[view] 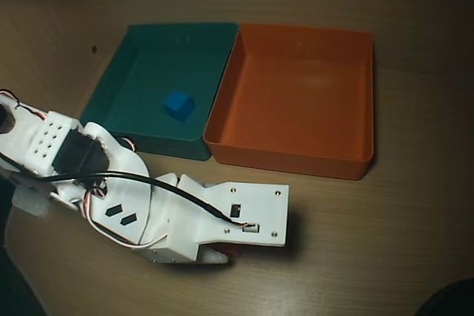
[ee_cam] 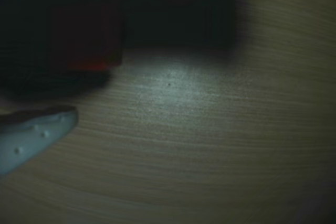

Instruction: Grasp a cube and put it in the box.

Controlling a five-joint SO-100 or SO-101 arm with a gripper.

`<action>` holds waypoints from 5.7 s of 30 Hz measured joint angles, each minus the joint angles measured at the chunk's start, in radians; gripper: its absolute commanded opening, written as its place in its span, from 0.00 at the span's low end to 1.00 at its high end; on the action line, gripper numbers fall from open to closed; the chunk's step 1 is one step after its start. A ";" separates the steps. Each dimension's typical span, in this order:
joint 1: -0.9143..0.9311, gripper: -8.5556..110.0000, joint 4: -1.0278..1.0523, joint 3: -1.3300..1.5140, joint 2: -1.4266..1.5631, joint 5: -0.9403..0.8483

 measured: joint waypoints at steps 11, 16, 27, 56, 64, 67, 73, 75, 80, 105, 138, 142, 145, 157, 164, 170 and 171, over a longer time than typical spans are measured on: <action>0.032 0.37 0.000 -0.003 -0.081 0.000; 0.031 0.37 0.000 -0.003 -0.135 0.000; 0.026 0.32 0.000 -0.012 -0.183 0.006; -0.006 0.02 -0.005 -0.017 -0.078 0.011; -0.109 0.02 -0.005 -0.018 0.166 0.011; -0.150 0.02 -0.005 -0.018 0.193 0.011; -0.252 0.02 -0.005 -0.048 0.199 0.011; -0.282 0.02 -0.005 -0.095 0.198 0.011; -0.339 0.02 0.000 -0.272 0.081 0.011; -0.538 0.14 0.003 -0.571 -0.431 0.011; -0.535 0.21 0.006 -0.584 -0.399 0.077; -0.535 0.14 0.006 -0.584 -0.382 0.138; -0.535 0.08 0.006 -0.584 -0.382 0.161; -0.535 0.03 0.006 -0.584 -0.382 0.170; -0.514 0.03 0.006 -0.459 -0.195 0.163; -0.472 0.03 0.005 -0.124 0.121 0.163; -0.457 0.03 0.005 -0.061 0.184 0.163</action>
